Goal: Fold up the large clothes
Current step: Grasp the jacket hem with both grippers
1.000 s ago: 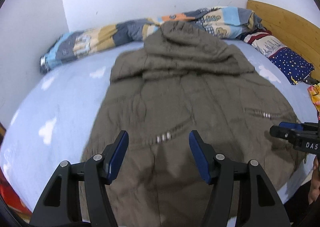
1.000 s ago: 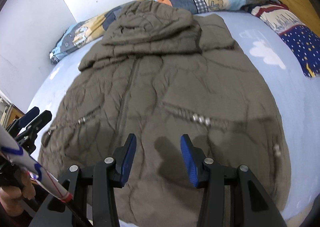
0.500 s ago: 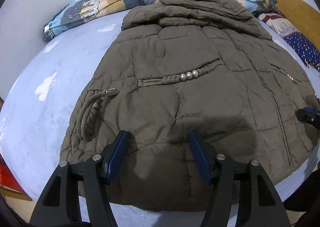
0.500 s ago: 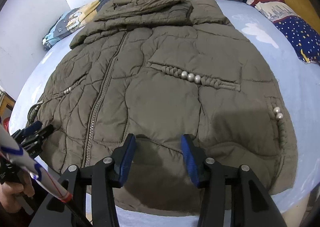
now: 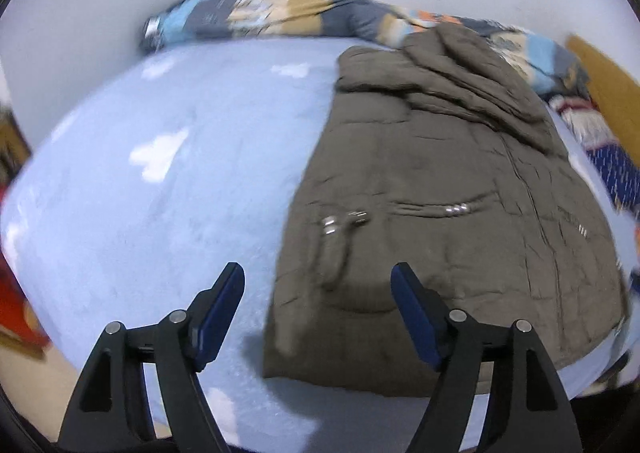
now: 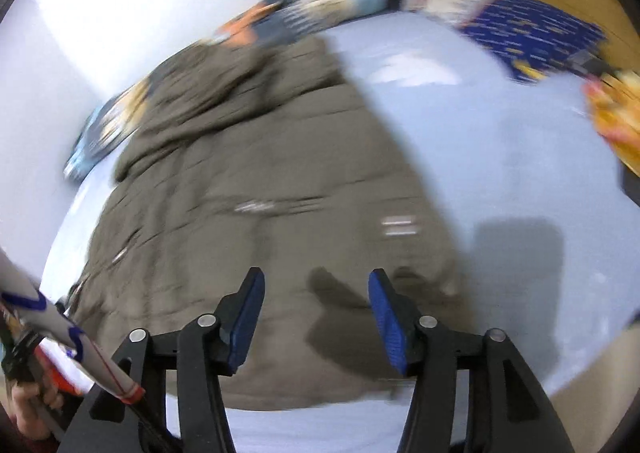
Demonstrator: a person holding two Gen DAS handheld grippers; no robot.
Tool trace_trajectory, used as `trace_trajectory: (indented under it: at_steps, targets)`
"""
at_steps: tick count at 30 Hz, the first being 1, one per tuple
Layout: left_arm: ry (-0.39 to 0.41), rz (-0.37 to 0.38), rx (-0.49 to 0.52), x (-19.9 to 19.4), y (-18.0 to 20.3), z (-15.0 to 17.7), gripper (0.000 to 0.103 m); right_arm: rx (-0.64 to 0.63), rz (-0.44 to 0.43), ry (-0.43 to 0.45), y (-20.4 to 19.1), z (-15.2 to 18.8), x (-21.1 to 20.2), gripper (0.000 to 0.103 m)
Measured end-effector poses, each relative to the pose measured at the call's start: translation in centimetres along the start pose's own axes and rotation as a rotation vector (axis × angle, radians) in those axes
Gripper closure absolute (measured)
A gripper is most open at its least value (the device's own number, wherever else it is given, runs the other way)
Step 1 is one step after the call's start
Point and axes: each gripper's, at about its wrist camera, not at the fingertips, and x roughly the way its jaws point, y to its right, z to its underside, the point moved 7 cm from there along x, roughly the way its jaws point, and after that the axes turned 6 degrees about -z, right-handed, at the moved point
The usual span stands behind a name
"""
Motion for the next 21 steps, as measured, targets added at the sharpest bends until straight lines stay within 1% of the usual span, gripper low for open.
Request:
trace_trajectory:
  at_steps: [1, 3, 5, 6, 8, 12, 14, 15, 16, 17, 18, 20, 21]
  targets:
    - [-0.021, -0.004, -0.035, 0.5, -0.9, 0.2, 0.028, 0.072, 0.009, 0.002, 2.3, 0.1, -0.4, 0.042]
    - [-0.052, 0.010, -0.066, 1.3, -1.5, 0.6, 0.028, 0.176, -0.022, 0.001, 4.9, 0.6, -0.8, 0.042]
    - [-0.089, 0.048, -0.097, 1.9, -1.6, 1.2, 0.028, 0.238, -0.056, -0.009, 6.0, 1.1, -0.6, 0.042]
    - [-0.102, 0.072, -0.118, 2.1, -1.6, 1.4, 0.028, 0.264, -0.083, -0.023, 6.2, 1.5, -0.2, 0.042]
    - [-0.125, 0.096, -0.154, 2.4, -1.9, 1.8, 0.028, 0.303, -0.129, -0.057, 6.1, 2.1, 0.7, 0.042]
    - [-0.175, 0.115, -0.200, 3.5, -2.5, 2.9, 0.028, 0.331, -0.164, -0.104, 5.5, 3.1, 1.9, 0.042]
    - [-0.190, 0.148, -0.231, 4.0, -2.5, 3.4, 0.029, 0.336, -0.180, -0.098, 5.1, 3.1, 2.2, 0.042]
    - [-0.188, 0.159, -0.234, 4.0, -2.4, 3.5, 0.031, 0.339, -0.204, -0.092, 4.7, 3.0, 2.3, 0.055]
    - [-0.181, 0.167, -0.227, 3.9, -2.2, 3.5, 0.042, 0.336, -0.214, -0.089, 4.5, 3.0, 2.3, 0.067]
    - [-0.175, 0.183, -0.215, 3.7, -1.8, 3.4, 0.058, 0.318, -0.207, -0.090, 4.2, 2.9, 2.3, 0.080]
    - [-0.169, 0.201, -0.202, 3.5, -1.3, 3.4, 0.063, 0.301, -0.188, -0.082, 4.1, 2.8, 2.2, 0.083]
    - [-0.145, 0.176, -0.153, 3.0, -0.6, 3.4, 0.069, 0.271, -0.121, -0.065, 4.1, 2.4, 1.8, 0.087]
    - [-0.139, 0.170, -0.134, 2.8, -0.2, 3.4, 0.070, 0.263, -0.101, -0.055, 4.2, 2.2, 1.6, 0.089]
